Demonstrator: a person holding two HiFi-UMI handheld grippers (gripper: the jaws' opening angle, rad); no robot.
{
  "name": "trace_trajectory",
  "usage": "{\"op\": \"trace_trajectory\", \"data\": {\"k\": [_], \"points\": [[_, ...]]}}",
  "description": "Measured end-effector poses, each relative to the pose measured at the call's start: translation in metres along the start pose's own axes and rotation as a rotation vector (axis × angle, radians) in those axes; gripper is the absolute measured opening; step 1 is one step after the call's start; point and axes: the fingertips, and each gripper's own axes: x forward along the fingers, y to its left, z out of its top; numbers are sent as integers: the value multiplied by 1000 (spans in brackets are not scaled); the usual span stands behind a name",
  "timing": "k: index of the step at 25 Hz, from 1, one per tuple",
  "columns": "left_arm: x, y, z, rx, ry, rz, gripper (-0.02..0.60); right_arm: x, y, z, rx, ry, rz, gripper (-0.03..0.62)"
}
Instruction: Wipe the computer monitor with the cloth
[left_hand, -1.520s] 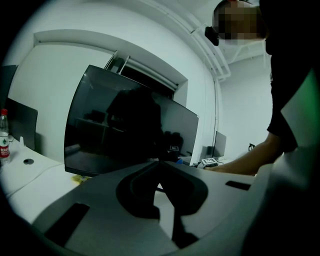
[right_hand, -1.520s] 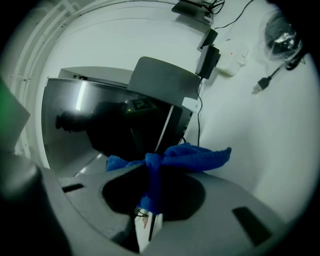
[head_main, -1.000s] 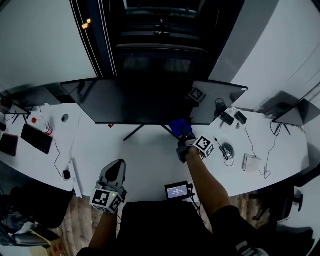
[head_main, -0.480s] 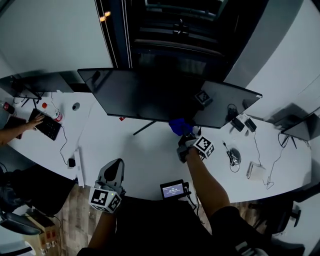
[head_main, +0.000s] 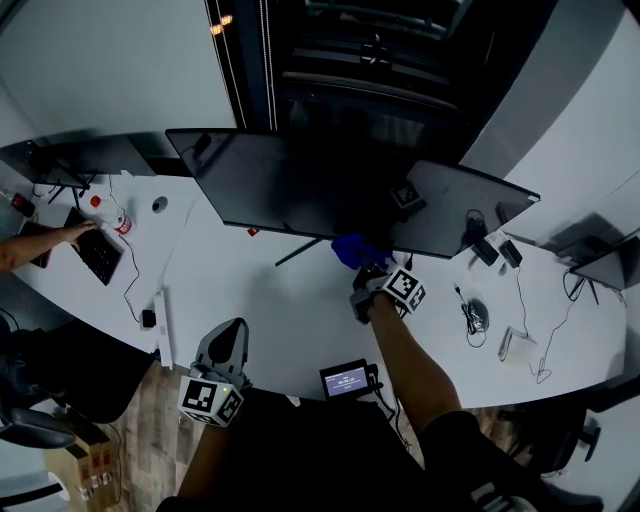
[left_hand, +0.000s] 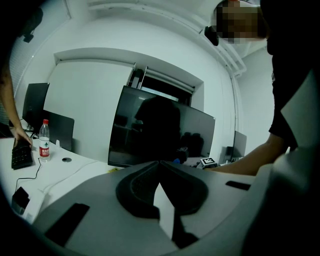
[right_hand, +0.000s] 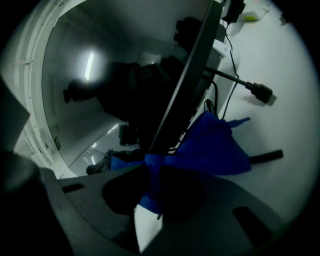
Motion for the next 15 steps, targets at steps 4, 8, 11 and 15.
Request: {"op": "trace_trajectory", "data": {"k": [4,8,11,15], "points": [[-6,12,0,1,9,7,-6,11,4,-14,-1,17,0,80],[-10,23,9,8,4,2,-6,23,9,-27,-8,33,-8,80],[-14,34,15,15,3,-4,-6,32,13,-38,-14,39,-12,80],[-16,50,20,15,11,-10,-6,46,23,-53,-24,56,-13,80]]}}
